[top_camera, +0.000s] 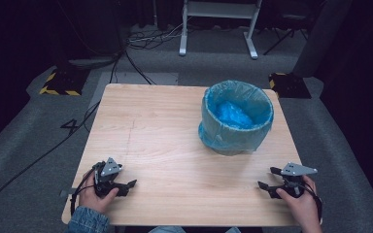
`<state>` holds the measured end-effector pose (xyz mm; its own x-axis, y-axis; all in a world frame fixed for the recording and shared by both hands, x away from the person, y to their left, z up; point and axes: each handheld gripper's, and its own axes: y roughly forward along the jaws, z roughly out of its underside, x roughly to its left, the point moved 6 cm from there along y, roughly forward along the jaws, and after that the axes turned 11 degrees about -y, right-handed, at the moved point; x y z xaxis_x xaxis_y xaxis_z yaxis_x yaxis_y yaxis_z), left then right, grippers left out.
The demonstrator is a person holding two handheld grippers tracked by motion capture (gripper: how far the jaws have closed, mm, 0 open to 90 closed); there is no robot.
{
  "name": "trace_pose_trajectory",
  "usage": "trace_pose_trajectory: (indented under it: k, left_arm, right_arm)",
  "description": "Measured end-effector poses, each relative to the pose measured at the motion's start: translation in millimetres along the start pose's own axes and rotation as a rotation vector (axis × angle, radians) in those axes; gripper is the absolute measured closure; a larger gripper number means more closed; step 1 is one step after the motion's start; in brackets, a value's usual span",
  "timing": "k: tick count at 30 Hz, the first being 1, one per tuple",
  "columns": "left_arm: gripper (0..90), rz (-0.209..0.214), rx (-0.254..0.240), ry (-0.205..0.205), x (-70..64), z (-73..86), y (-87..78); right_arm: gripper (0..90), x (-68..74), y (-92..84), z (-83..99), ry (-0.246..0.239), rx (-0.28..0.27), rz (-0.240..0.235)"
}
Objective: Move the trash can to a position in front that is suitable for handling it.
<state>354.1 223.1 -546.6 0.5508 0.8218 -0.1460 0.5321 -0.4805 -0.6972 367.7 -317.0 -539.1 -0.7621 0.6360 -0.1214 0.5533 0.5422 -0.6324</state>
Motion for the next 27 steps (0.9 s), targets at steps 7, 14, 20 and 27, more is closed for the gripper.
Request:
trace_pose_trajectory:
  k: [7, 14, 20, 27]
  left_arm:
    - [16.9, -0.005, -0.003, -0.005, -0.3, 0.2, 0.1]
    - [16.9, -0.005, -0.003, -0.006, -0.4, 0.3, 0.0]
    - [16.9, -0.018, -0.003, -0.018, -1.3, 0.2, 0.3]
    - [17.0, -0.018, -0.003, -0.018, -1.3, 0.2, 0.3]
  right_arm:
    - [22.1, -2.5, -15.4, -17.7, -0.013, 0.003, -0.015]
    - [22.2, -7.5, -24.3, -37.9, -0.038, -0.009, -0.031]
    - [28.7, -7.5, -38.1, -64.6, -0.051, -0.053, -0.022]
    - [30.6, -1.6, -57.6, -108.6, -0.072, -0.11, -0.027]
